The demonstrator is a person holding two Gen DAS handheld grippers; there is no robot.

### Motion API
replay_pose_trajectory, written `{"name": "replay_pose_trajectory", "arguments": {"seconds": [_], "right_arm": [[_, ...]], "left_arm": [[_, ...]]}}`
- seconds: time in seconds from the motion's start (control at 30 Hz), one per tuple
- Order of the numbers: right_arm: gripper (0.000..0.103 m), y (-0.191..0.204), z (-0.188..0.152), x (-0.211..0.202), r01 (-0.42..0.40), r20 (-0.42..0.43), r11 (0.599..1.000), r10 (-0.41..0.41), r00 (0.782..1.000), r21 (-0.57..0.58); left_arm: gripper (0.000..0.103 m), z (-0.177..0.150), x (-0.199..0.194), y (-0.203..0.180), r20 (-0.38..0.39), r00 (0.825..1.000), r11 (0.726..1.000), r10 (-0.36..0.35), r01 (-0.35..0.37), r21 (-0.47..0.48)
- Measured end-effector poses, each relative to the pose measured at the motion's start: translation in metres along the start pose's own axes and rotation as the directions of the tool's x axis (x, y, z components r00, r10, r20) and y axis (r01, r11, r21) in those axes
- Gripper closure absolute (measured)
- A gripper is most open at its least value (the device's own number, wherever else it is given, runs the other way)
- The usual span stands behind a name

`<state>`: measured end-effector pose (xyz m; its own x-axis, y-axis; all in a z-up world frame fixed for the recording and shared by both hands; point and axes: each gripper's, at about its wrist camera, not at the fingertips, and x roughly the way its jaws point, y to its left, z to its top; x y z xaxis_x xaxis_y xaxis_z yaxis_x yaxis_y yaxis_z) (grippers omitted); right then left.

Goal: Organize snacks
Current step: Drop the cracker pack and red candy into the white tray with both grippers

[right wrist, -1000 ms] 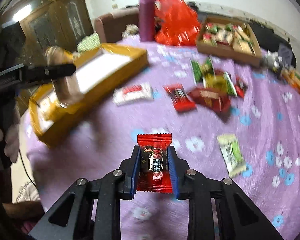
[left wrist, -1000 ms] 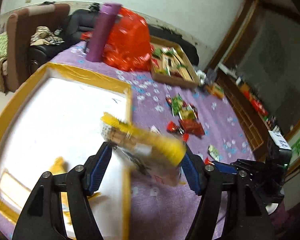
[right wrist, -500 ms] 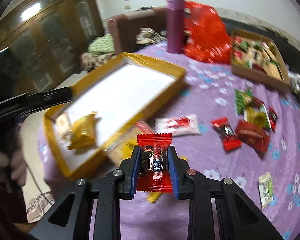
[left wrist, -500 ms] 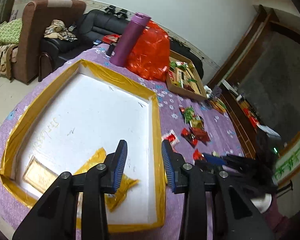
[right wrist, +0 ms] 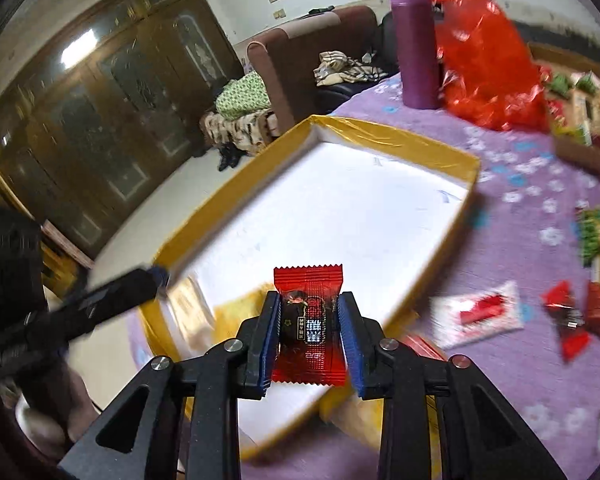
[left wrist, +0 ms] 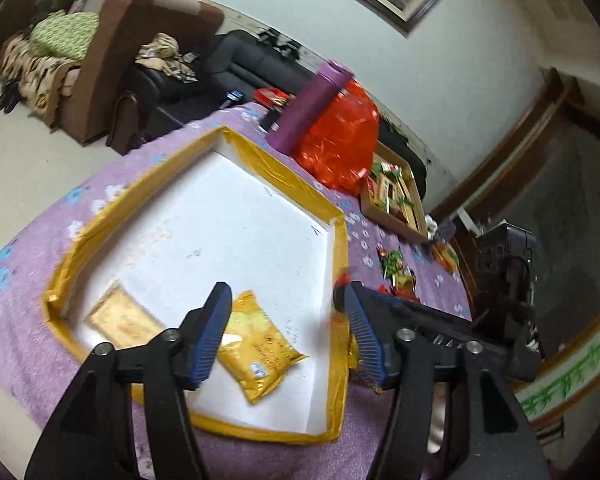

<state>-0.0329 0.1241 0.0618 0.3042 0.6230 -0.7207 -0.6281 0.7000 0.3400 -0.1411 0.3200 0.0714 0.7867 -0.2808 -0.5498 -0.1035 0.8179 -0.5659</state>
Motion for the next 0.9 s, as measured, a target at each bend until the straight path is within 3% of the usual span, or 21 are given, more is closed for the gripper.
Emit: {"name": "replay_pose_trajectory", "arguments": {"seconds": [0.07,0.13,0.17,0.3,0.47,0.73,0.9], "right_arm": [[0.065,-0.006,0.002,-0.011,-0.021,0.045,1.0,0.021,0.999,0.019],[0.048,-0.014,0.002,-0.023,0.004,0.067,1.0,-0.005,0.998,0.014],[0.046,-0.017,0.001,-0.027,0.018,0.07,1.0,-0.018,0.997,0.007],[0.031,-0.03,-0.017,-0.038,0.097,0.03,0.993,-0.095,0.995,-0.069],[0.029,-0.026,-0.053,-0.027,0.159,-0.056,0.951,-0.179,0.982,-0.264],[0.023,0.0,-0.066,0.005,0.246,-0.021,0.825,-0.297,0.955,-0.508],[0.034,-0.009,-0.064,0.011,0.228,-0.035,0.853,-0.276,0.96,-0.469]], "left_arm": [[0.041,0.0,-0.005,0.01,0.012,1.0,1.0,-0.003,0.003,-0.026],[0.039,0.0,-0.005,0.016,0.019,1.0,0.999,-0.002,0.003,-0.044],[0.039,0.0,-0.003,0.018,0.019,1.0,0.999,-0.009,0.01,-0.051],[0.039,-0.001,0.006,0.017,-0.004,0.999,0.998,-0.041,0.04,-0.044],[0.039,-0.004,0.014,0.005,-0.024,0.999,0.999,-0.049,0.049,-0.009],[0.039,-0.006,0.012,-0.008,-0.033,0.999,0.999,-0.031,0.032,0.02],[0.039,-0.002,0.005,-0.001,-0.006,1.0,1.0,-0.011,0.011,-0.01]]}}
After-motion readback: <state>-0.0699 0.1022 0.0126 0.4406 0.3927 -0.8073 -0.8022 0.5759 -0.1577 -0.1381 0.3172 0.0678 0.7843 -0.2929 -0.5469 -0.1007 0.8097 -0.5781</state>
